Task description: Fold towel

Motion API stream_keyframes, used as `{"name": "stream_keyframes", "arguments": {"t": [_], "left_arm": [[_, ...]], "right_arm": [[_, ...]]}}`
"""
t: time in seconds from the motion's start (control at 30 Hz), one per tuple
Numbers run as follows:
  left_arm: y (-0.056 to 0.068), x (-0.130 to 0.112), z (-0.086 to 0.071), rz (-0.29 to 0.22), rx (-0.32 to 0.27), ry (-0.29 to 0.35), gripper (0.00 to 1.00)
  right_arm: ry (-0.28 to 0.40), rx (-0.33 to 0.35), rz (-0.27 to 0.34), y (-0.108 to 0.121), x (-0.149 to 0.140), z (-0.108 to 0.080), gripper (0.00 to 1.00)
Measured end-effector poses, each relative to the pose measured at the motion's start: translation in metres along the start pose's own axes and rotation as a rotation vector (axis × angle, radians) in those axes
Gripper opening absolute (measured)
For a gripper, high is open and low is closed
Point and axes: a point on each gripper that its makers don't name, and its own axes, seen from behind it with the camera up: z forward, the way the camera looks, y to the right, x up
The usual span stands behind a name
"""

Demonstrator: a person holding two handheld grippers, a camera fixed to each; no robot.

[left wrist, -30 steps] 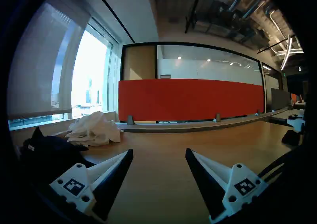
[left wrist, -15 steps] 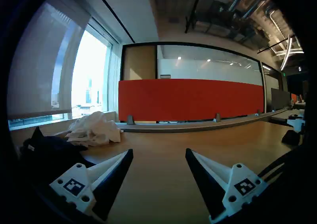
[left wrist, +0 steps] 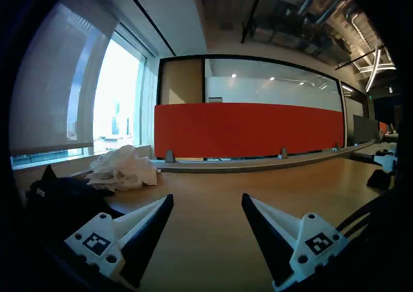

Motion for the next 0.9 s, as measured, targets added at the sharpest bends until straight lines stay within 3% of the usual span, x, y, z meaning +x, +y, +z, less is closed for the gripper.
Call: {"name": "stream_keyframes", "arguments": {"t": [0.9], "left_arm": [[-0.0005, 0.0035, 0.0006, 0.002, 0.000, -0.001, 0.98]], "right_arm": [[0.000, 0.000, 0.000, -0.0003, 0.0004, 0.0004, 0.97]]}}
